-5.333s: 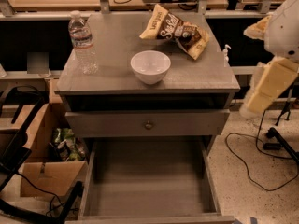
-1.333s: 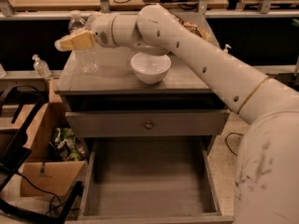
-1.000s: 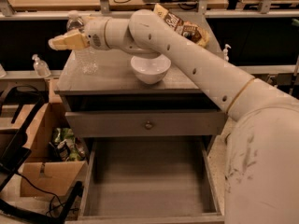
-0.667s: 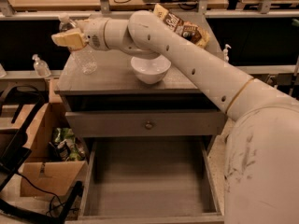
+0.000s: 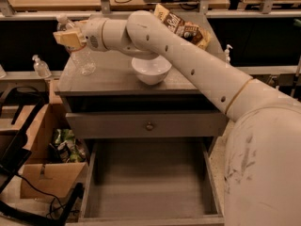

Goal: Place water bottle into middle drawer

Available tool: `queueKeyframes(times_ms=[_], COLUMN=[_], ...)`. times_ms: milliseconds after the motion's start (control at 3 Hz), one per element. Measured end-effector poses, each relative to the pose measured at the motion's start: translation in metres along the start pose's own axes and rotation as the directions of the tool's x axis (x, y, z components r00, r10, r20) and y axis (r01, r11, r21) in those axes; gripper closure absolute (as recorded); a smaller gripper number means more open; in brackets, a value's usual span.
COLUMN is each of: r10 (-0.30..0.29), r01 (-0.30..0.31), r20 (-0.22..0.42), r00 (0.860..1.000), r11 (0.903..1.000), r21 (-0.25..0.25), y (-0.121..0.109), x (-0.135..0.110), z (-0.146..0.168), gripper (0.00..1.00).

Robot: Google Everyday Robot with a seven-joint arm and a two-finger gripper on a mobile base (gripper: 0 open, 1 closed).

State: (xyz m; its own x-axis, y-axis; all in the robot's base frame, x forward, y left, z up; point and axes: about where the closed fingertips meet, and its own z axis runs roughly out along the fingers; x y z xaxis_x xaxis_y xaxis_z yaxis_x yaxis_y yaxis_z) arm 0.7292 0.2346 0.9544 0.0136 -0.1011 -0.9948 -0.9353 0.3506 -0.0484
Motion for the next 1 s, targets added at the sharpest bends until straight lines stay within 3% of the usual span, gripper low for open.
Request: queueKeyframes(times_ms=[333, 667, 1000], r10=[0.0, -0.06, -0.151], r01=[0.0, 0.061, 0.151], r20=[0.0, 0.049, 0.089], r00=[1.0, 0.997, 0.985], r11=[1.0, 0.9979, 0.9885], r21=[-0.004, -0.022, 0.002], y=[0.002, 0.019, 0.054], x=[0.0, -0.044, -0.086], z=[0.002, -0.018, -0.053], gripper=[1.0, 1.0, 1.0])
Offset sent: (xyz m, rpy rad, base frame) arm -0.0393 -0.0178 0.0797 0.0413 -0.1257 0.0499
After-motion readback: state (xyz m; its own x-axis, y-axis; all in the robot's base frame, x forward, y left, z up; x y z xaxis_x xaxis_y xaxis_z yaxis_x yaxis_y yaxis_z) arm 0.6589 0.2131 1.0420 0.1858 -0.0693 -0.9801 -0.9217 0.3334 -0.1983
